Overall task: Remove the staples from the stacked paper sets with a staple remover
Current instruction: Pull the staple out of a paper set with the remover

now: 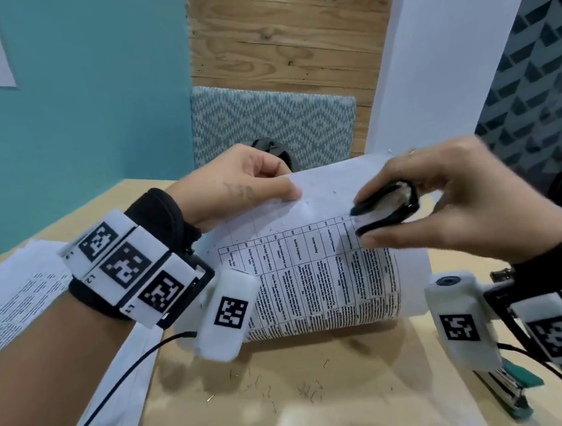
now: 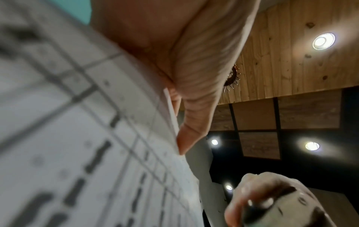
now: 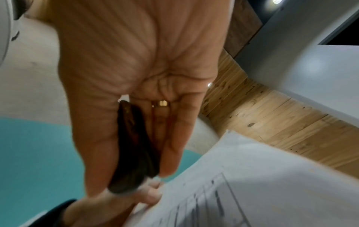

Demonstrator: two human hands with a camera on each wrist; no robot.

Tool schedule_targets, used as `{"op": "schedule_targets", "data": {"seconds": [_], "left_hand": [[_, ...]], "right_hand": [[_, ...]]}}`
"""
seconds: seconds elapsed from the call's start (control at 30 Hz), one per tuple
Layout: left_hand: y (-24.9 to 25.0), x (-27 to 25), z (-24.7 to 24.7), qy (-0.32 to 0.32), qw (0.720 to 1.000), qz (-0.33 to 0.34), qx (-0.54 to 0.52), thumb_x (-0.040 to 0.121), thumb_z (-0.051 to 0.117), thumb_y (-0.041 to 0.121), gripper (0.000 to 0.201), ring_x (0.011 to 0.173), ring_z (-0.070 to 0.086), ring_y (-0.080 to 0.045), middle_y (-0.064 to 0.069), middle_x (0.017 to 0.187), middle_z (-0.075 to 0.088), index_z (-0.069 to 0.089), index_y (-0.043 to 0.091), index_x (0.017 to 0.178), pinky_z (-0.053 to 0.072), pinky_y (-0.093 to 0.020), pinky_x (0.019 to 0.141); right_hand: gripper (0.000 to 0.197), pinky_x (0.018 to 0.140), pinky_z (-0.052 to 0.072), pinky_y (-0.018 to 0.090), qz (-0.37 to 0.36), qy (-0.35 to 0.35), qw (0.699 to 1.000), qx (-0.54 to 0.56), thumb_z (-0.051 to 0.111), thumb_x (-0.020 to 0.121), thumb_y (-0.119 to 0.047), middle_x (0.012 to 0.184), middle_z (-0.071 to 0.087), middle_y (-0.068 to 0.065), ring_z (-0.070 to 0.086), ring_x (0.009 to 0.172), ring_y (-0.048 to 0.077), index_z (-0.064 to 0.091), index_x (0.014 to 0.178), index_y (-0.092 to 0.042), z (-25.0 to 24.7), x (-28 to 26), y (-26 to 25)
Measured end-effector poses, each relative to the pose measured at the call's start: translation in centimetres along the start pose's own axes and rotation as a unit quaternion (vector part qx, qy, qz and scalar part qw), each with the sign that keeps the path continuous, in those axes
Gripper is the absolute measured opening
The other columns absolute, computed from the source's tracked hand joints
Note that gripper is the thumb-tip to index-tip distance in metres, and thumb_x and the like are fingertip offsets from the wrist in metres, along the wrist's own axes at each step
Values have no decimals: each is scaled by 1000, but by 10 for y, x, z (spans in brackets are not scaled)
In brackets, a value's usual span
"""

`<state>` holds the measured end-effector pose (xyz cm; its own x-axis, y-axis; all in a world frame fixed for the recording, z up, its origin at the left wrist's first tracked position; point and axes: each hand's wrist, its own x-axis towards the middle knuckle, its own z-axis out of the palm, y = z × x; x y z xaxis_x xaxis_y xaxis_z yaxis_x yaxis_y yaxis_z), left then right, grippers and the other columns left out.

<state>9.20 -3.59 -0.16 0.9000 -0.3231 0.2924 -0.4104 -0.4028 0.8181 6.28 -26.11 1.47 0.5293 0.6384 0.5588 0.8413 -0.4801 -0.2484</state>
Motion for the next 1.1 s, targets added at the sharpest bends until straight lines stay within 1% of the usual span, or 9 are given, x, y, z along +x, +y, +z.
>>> {"op": "schedule_targets", "data": {"seconds": [0.13,0.27,0.33,0.43,0.57,0.77,0.9,0.97,1.1], "left_hand": [[-4,2,-4,-3,1000,-16,8,70,68,31,27,68,51,-21,-11,74,60,66,5,74,40,-34,69],[-6,2,-5,-21,1000,-9,11,79,71,23,18,67,57,-14,-11,79,64,67,5,80,47,-22,65],[-6,1,-5,-23,1000,-5,12,74,68,30,23,68,58,-13,-11,81,65,69,8,80,48,-22,67],[-5,0,-7,-13,1000,4,22,68,68,38,33,69,56,-16,-12,79,65,70,8,81,44,-26,69],[-3,-1,-12,15,999,23,31,67,70,35,28,65,59,-9,-3,72,68,71,11,80,47,-17,64],[7,-3,-15,-8,999,38,29,70,71,24,24,71,63,-18,-14,86,72,72,10,89,51,-30,69],[20,0,-16,-56,997,45,5,67,69,16,30,72,67,-9,-1,86,74,70,9,97,52,-17,64],[28,1,-13,-81,996,48,7,70,67,10,28,71,67,-7,1,84,74,68,8,98,52,-14,63],[41,2,-11,-94,994,52,31,80,62,-5,27,77,68,-7,2,88,74,67,10,102,52,-14,67]], "right_hand": [[41,69,52,40,77,-173,980,-66,81,53,-47,77,72,-5,66,71,10,74,87,-26,13,2,1],[53,74,53,39,123,-226,963,-77,73,46,-61,83,72,-12,65,78,5,71,92,-35,13,1,3],[54,76,53,41,132,-225,963,-70,73,45,-64,84,72,-14,66,81,5,70,92,-37,8,1,3],[45,78,53,35,148,-182,972,4,84,48,-47,84,74,-8,68,80,9,74,88,-29,-11,-2,4],[50,82,53,29,164,-117,974,103,81,45,-45,86,74,-1,70,82,12,74,91,-27,-39,-10,18],[60,89,45,11,163,-128,971,123,83,41,-56,120,59,-10,51,118,0,75,91,-25,-43,-13,42],[54,74,51,20,153,-180,935,265,87,46,-27,96,69,10,66,89,18,73,95,-9,-28,-10,45],[56,72,53,22,147,-201,924,290,89,46,-28,93,71,16,67,83,20,72,96,-9,-19,-9,46],[49,72,53,20,140,-176,928,298,86,49,-12,86,73,9,69,78,14,72,95,-6,-12,-7,47]]}}
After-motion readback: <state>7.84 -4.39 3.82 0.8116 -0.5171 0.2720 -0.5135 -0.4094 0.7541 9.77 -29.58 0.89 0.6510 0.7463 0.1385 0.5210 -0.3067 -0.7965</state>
